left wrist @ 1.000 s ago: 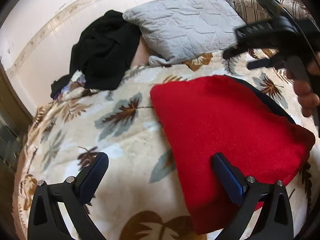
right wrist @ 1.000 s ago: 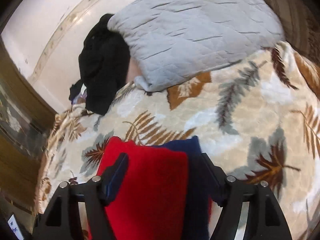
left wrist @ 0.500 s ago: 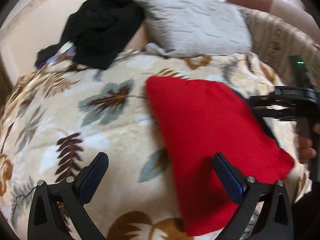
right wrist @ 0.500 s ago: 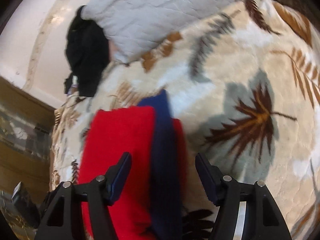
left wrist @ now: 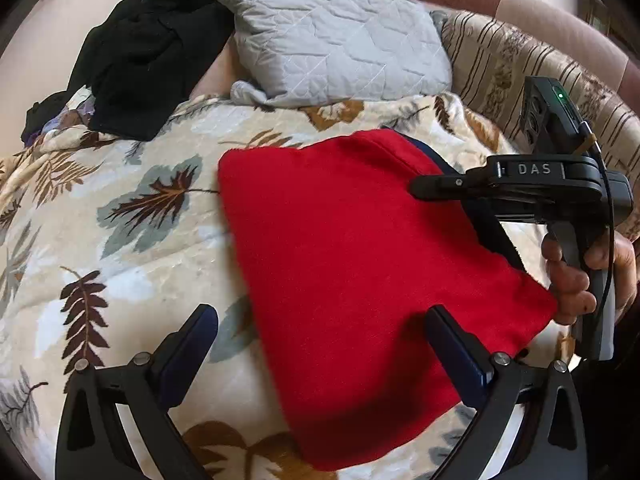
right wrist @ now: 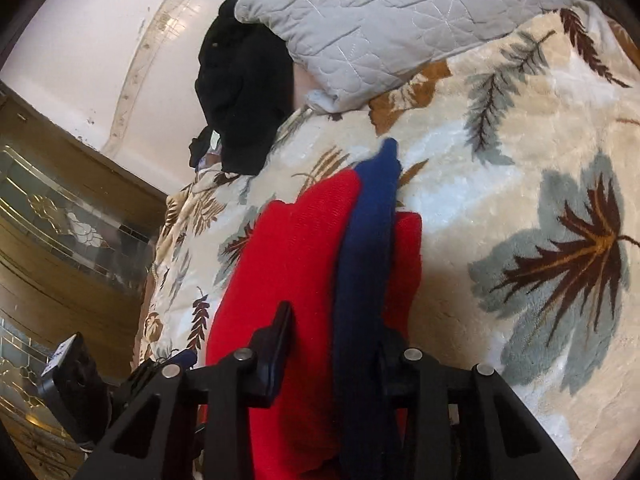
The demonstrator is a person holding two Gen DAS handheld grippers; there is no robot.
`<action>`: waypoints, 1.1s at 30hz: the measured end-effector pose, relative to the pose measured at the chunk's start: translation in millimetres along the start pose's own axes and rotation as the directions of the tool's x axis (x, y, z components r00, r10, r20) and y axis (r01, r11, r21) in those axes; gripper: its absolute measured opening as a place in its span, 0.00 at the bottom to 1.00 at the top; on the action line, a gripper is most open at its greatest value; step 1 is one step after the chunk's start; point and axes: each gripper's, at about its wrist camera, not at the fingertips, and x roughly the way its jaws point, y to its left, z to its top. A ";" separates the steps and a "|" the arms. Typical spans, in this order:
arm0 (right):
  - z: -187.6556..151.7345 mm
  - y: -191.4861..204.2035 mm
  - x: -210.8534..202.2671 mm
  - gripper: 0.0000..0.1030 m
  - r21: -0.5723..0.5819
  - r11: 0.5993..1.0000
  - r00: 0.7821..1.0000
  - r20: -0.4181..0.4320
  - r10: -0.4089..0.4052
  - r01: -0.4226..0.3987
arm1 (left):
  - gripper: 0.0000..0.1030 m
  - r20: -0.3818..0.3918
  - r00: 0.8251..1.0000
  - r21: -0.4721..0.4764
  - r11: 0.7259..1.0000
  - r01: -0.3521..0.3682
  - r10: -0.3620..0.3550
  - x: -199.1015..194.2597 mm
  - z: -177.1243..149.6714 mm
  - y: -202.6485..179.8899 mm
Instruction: Fold small clothes
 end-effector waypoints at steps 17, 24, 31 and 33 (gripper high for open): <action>35.0 -47.1 33.1 0.78 0.241 0.966 0.995 -0.011 0.095 -0.090 | 1.00 -0.078 0.993 -0.167 0.983 0.077 -0.091 22.7 1.5 34.0; 29.4 -12.7 12.0 0.42 0.070 0.997 0.998 0.052 0.036 -0.040 | 0.90 0.007 0.999 -0.051 0.998 -0.033 0.033 8.3 6.0 17.8; 17.5 -29.0 8.9 0.58 0.147 0.989 1.000 0.010 -0.017 0.015 | 0.90 0.017 0.994 0.025 0.994 -0.107 0.107 6.3 1.3 3.6; 12.3 -23.0 -4.7 0.62 0.117 0.993 1.000 0.025 -0.007 0.004 | 0.90 0.022 0.993 0.037 0.992 -0.119 0.119 3.5 -0.6 2.0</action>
